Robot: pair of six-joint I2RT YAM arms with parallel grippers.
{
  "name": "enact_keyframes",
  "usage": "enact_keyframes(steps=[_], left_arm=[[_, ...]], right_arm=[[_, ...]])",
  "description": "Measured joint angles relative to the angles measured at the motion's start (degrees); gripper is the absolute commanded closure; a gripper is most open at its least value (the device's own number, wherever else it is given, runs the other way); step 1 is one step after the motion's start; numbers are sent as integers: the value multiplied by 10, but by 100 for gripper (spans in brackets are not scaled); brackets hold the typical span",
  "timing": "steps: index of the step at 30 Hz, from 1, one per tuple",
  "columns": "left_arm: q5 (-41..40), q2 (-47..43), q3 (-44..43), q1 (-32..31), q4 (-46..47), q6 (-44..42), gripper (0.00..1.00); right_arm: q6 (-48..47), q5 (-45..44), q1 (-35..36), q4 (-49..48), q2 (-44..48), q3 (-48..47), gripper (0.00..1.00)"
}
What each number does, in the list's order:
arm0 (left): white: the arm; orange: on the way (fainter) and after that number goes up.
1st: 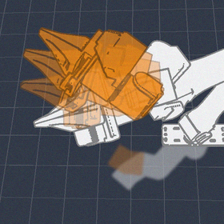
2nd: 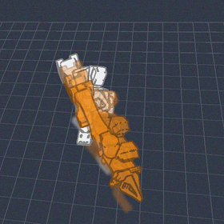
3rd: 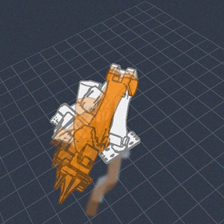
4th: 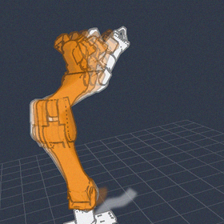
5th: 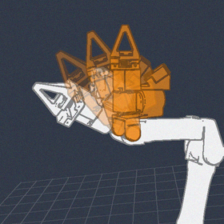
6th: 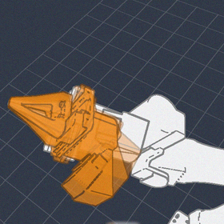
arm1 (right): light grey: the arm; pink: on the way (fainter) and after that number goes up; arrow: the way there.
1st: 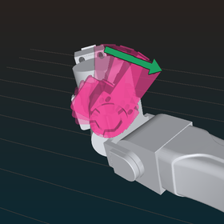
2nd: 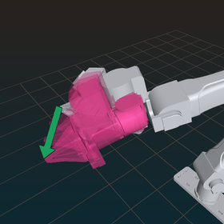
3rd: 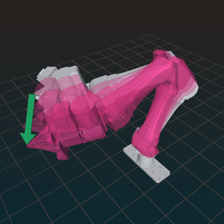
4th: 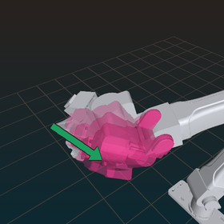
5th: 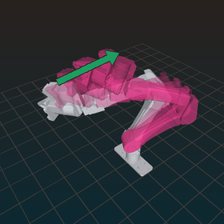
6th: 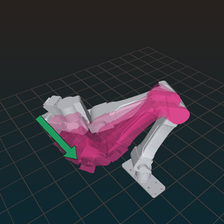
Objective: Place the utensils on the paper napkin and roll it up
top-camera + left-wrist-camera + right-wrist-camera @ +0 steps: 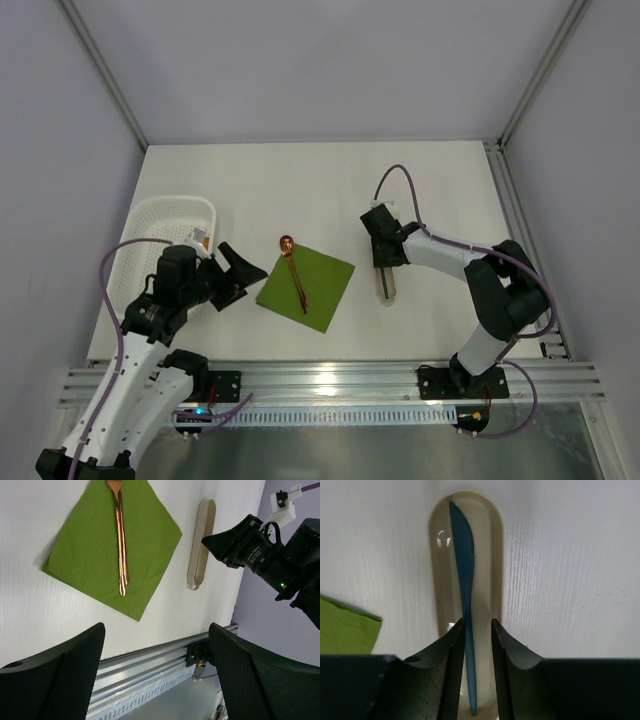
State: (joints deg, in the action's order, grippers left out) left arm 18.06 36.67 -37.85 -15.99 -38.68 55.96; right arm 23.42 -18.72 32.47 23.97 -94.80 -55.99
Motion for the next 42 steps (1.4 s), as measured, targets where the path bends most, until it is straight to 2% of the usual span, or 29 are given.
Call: enact_keyframes(steps=[3, 10, 13, 14, 21, 27, 31, 37, 42], left_arm=[[0, 4, 1, 0, 3, 0, 14], [0, 14, 2, 0, 7, 0, 14], [0, 14, 2, 0, 7, -1, 14], [0, 14, 2, 0, 7, -2, 14], [-4, 16, 1, 0, -1, -11, 14], [-20, 24, 0, 0, -8, -16, 14], [-31, 58, 1, 0, -8, -26, 14], [-38, 79, 12, 0, -4, -26, 15], [-46, 79, 23, 0, 7, -26, 15]], right_arm=[[-2, 1, -4, -2, -14, 3, 69], [-6, 5, -7, -23, -26, 3, 78], [-6, 5, -7, -26, -27, 3, 88], [-7, 4, -7, -26, -27, 3, 96], [-7, -9, -7, -11, -8, 6, 96], [-5, -21, 0, 16, 109, 2, 96], [13, -2, 43, 3, 145, -26, 96], [44, 56, 137, -49, 43, -89, 97], [50, 86, 168, -73, -71, -141, 97]])
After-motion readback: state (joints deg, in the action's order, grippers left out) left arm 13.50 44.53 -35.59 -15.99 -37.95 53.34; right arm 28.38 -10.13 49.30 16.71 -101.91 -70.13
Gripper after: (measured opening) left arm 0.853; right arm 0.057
